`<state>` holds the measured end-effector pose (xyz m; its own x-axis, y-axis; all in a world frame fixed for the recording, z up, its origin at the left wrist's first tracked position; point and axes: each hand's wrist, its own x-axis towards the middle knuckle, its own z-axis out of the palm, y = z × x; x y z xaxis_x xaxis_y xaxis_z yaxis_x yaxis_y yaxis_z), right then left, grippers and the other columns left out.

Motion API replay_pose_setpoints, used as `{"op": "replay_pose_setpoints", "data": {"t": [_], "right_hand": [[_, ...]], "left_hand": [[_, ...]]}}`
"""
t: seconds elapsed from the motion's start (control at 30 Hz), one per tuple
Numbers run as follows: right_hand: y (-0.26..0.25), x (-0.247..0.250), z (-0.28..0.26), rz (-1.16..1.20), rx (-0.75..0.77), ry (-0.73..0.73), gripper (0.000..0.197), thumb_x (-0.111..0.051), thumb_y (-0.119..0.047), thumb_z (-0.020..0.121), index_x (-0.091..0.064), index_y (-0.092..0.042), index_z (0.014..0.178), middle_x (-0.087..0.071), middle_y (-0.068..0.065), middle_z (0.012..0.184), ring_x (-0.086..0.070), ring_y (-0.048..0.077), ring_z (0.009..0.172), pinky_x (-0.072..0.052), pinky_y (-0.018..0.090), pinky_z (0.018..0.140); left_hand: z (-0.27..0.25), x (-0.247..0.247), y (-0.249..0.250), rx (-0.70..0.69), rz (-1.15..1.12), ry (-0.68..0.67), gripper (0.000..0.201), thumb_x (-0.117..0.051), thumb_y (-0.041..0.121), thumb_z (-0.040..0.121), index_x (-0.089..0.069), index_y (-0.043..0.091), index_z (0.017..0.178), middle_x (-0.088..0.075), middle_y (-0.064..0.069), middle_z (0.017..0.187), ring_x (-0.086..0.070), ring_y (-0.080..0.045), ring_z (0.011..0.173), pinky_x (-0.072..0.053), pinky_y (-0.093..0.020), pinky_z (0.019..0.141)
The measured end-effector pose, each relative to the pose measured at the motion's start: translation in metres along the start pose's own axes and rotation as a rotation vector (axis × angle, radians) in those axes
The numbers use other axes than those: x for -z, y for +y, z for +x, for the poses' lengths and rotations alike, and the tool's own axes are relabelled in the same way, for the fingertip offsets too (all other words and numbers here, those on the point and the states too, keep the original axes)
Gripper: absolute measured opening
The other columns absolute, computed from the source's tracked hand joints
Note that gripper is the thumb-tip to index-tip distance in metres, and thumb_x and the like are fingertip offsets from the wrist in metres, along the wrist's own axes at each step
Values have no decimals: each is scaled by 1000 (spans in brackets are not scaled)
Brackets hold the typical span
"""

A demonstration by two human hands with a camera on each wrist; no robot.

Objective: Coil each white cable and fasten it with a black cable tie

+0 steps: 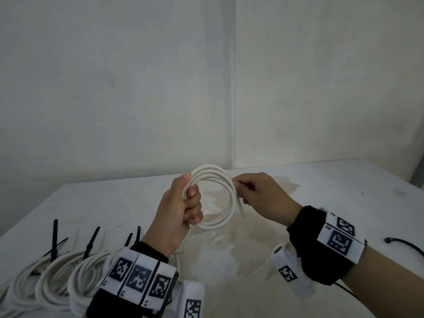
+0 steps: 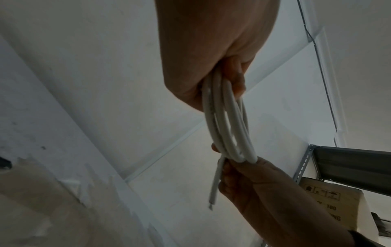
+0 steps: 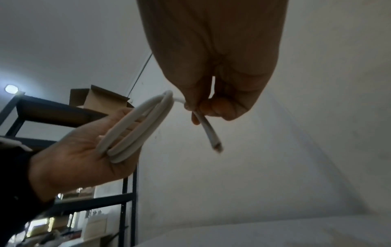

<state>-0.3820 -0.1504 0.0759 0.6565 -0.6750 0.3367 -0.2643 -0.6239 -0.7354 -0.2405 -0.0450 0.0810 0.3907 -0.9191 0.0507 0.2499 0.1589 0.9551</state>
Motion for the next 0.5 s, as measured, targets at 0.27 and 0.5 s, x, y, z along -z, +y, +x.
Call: {"op": "replay_pose_setpoints", "data": {"t": [0.27, 0.5], "right_hand": [[-11, -20, -8, 502, -101, -95, 23, -59, -29, 84, -66, -9, 91, -62, 5, 83, -62, 15, 76, -52, 18, 75], [-4, -29, -9, 715, -127, -12, 12, -54, -6, 89, -65, -8, 86, -65, 2, 70, -62, 9, 65, -51, 18, 69]], "left_hand": [[4, 5, -3, -15, -6, 42, 43, -32, 33, 95, -33, 15, 56, -20, 9, 40, -18, -5, 31, -27, -17, 35], [3, 1, -9, -29, 24, 15, 43, -31, 33, 96, -33, 15, 57, -21, 9, 39, -19, -6, 32, -29, -18, 36]]}}
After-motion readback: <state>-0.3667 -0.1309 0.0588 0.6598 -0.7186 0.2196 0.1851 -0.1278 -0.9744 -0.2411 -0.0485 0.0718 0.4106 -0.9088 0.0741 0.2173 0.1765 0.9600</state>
